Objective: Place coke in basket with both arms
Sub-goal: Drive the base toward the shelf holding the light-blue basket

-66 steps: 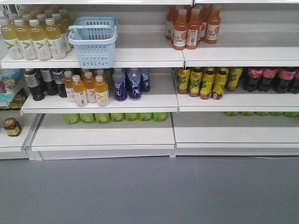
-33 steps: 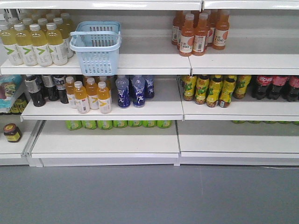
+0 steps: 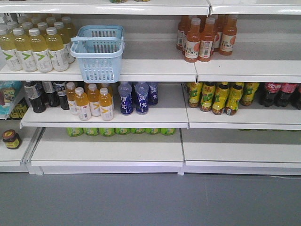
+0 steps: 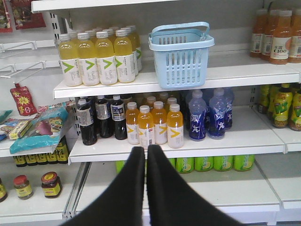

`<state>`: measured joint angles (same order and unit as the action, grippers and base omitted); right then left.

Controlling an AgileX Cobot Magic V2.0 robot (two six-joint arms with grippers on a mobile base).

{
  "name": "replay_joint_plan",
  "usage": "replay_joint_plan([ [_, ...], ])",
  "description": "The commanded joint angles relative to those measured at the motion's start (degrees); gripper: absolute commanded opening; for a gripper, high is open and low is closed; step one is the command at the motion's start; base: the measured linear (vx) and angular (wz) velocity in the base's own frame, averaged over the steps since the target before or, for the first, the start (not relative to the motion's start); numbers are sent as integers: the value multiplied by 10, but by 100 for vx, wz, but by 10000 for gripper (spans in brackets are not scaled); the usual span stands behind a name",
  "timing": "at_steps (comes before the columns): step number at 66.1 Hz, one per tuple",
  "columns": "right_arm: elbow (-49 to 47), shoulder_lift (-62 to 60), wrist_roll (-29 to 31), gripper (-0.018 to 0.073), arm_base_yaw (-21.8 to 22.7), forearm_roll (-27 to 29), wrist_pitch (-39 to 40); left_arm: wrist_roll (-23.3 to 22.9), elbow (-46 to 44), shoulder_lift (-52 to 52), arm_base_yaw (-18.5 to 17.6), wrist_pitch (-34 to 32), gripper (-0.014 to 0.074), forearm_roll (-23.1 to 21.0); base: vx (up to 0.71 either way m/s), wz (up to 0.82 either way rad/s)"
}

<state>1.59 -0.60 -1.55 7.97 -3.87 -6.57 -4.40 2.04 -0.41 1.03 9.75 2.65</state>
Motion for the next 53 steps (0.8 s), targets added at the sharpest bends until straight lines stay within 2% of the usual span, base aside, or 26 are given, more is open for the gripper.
replay_joint_plan([
  [1,5,-8,2,-10,5,-4,38,-1,-19,-11,-2,-45,-6,-4,9,1],
  [53,5,-8,2,-10,5,-4,38,-1,-19,-11,-2,-45,-6,-4,9,0],
])
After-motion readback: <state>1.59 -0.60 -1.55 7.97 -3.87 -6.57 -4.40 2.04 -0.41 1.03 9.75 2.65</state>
